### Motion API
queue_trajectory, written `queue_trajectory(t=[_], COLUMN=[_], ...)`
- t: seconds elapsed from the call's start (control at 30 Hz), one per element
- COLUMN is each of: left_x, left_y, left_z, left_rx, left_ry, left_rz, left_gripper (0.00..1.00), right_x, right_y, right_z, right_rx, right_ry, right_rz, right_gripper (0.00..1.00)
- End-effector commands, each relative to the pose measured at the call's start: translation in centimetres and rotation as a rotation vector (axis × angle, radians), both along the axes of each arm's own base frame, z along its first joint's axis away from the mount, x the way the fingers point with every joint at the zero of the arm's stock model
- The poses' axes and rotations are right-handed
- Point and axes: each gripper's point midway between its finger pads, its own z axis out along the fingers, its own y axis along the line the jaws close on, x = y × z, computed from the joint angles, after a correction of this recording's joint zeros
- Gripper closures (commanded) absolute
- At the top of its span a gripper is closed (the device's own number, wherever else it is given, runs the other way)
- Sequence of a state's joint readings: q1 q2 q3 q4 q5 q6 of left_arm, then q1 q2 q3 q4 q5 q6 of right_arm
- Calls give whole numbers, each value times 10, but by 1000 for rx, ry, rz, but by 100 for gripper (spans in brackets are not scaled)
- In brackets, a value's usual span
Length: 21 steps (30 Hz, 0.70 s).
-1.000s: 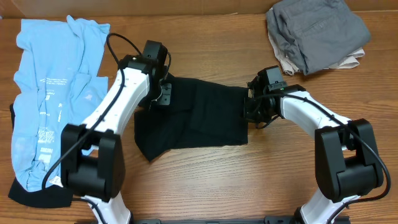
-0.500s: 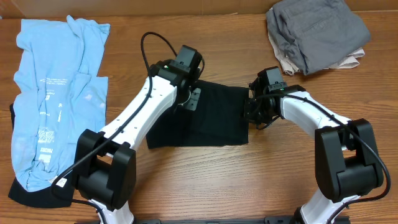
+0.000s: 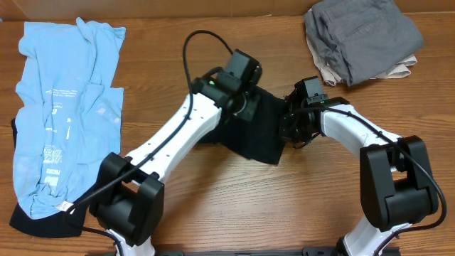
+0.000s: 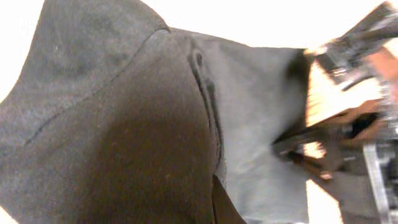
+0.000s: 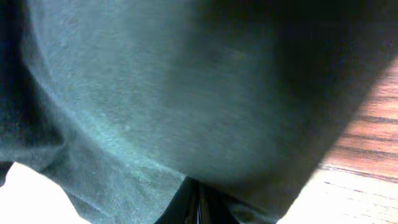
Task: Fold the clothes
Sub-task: 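Fold the left end rightward toward the right gripper with the left gripper, then release the black shirt and raise both grippers away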
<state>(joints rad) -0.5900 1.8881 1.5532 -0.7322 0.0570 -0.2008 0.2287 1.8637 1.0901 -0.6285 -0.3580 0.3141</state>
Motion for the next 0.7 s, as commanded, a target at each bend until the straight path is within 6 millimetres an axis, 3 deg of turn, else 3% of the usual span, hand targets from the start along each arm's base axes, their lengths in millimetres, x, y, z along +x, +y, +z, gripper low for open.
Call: queue_trajectory(t=[0.0, 0.27, 0.37, 0.47, 0.57, 0.6, 0.67], left_x=[-5, -14, -16, -17, -16, -15, -11], left_y=[-28, -41, -44, -49, -56, -58, -65], left_z=[17, -23, -41, -51, -51, -50, -45], left_rx=[-61, -27, -23, -34, -61, -71, -102], left_ry=[-34, 48, 93, 116, 113, 108, 88], left_rz=[-43, -34, -38, -50, -62, -66, -76], left_gripper=[96, 94, 94, 90, 69, 58, 24], right_x=[-2, 5, 26, 50, 66, 69, 71], right_y=[-3, -8, -16, -31, -56, -66, -90], right_z=[-3, 2, 31, 81, 140, 163, 207], right_rx=[-10, 15, 84, 138, 151, 152, 150], right_ry=[9, 10, -46, -157, -286, -334, -428], right_rz=[-11, -55, -93, -138, -193, -215, -265], right_gripper=[96, 96, 96, 96, 96, 96, 96])
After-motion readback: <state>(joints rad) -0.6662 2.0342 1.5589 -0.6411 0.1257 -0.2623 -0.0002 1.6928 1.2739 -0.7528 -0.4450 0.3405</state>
